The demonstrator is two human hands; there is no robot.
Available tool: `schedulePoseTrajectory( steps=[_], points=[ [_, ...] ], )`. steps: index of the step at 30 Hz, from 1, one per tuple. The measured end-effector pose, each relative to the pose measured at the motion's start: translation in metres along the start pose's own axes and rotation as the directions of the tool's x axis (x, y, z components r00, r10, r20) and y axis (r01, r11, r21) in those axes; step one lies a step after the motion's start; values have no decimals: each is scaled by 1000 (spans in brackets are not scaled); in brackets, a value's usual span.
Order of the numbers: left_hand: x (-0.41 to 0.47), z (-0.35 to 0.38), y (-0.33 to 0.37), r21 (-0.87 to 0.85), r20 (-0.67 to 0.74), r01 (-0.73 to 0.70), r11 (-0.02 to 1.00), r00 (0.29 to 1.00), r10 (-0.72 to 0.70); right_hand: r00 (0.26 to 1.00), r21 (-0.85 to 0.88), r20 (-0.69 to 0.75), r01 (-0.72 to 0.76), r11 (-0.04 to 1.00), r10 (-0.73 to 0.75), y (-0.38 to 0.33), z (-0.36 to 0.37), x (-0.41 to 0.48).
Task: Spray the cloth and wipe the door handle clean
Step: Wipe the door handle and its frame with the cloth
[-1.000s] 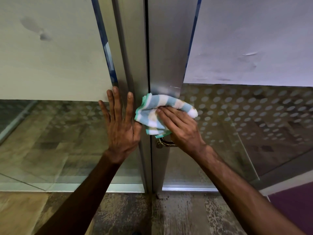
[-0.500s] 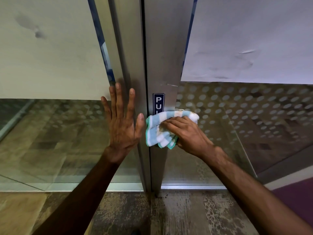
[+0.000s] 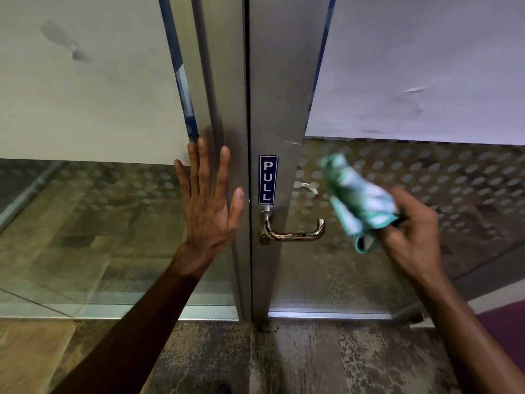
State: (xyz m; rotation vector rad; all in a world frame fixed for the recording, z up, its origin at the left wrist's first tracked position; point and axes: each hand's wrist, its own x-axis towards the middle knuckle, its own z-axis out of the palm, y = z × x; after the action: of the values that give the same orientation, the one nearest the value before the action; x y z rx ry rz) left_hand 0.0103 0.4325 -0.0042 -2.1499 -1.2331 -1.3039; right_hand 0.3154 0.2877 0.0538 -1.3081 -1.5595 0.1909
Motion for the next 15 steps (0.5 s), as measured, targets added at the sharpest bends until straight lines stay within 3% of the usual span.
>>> schedulePoseTrajectory(
  steps=[3, 8, 11, 13, 15],
  points=[
    [0, 0, -1, 1, 9, -4, 1000, 1000, 4, 976, 5, -213, -45, 999, 45, 1, -6, -1],
    [1, 0, -1, -7, -2, -14, 1000, 1000, 14, 941, -84, -311, 110, 990, -131, -17, 30, 8],
    [0, -3, -1, -31, -20, -15, 999, 1000, 14, 934, -161, -138, 306, 938, -328, -20, 59, 23],
    [-1, -5, -2, -37, -9, -11, 999, 1000, 11, 834, -336, 36, 528, 780, -550, -18, 79, 32],
    [0, -7, -3, -33, 7, -9, 999, 1000, 9, 736, -454, 170, 648, 611, -655, -11, 93, 38]
  ],
)
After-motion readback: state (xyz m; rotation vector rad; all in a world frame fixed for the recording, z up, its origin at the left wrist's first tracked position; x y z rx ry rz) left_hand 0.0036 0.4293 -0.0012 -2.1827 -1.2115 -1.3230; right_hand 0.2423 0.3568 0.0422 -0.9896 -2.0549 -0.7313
